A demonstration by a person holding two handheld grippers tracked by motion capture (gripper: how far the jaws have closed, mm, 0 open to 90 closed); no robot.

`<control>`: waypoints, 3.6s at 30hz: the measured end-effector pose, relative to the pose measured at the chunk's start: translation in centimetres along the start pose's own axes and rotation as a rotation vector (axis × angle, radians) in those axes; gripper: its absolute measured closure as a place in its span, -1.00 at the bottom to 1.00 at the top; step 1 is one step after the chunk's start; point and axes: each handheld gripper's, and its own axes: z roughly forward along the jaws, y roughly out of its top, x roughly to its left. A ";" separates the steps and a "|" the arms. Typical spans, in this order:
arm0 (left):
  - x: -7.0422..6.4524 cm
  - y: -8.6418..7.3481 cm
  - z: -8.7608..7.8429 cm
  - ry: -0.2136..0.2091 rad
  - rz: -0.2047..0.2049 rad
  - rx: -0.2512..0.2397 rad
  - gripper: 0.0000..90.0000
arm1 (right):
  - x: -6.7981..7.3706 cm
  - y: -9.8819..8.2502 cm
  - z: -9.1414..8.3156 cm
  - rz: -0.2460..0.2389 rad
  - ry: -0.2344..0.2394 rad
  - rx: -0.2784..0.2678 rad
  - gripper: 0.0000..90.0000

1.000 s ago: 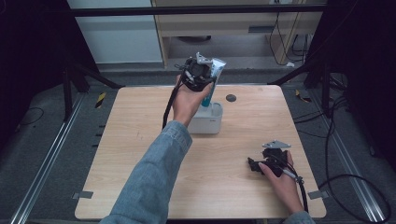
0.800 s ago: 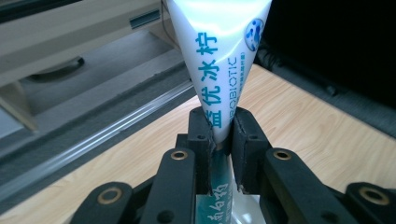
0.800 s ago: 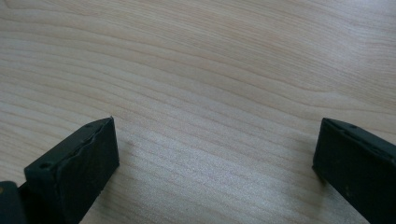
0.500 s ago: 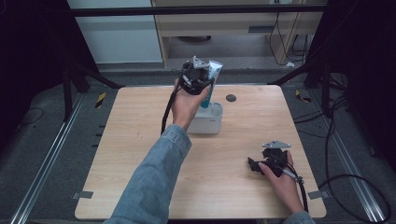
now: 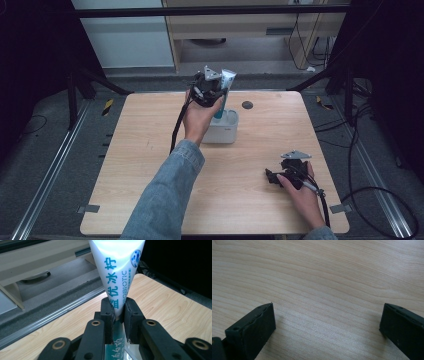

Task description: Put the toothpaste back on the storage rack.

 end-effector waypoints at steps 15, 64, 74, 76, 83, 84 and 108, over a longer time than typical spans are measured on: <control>0.8 -2.3 1.0 -0.003 -0.050 -0.005 0.75 | 0.0 0.0 0.0 -0.001 0.000 -0.001 -0.99; 0.7 -6.5 3.5 -0.023 -0.060 0.059 0.74 | 0.0 0.0 0.0 0.001 0.001 0.001 -0.99; 0.7 -6.7 3.5 -0.027 -0.056 0.069 0.74 | 0.0 0.0 0.0 0.001 0.000 0.002 -0.99; 0.7 -6.8 3.5 -0.026 -0.054 0.070 0.74 | 0.0 0.0 0.0 0.001 0.000 0.002 -0.99; 0.4 -7.0 3.5 -0.028 -0.048 0.076 0.74 | 0.0 0.0 0.0 -0.001 0.000 0.003 -0.99; 0.4 -7.1 3.6 -0.029 -0.051 0.078 0.74 | 0.0 0.0 0.0 0.001 0.001 0.002 -0.99; 0.3 -7.3 4.0 -0.024 -0.041 0.128 0.74 | 0.0 0.0 0.0 0.002 0.001 0.002 -0.99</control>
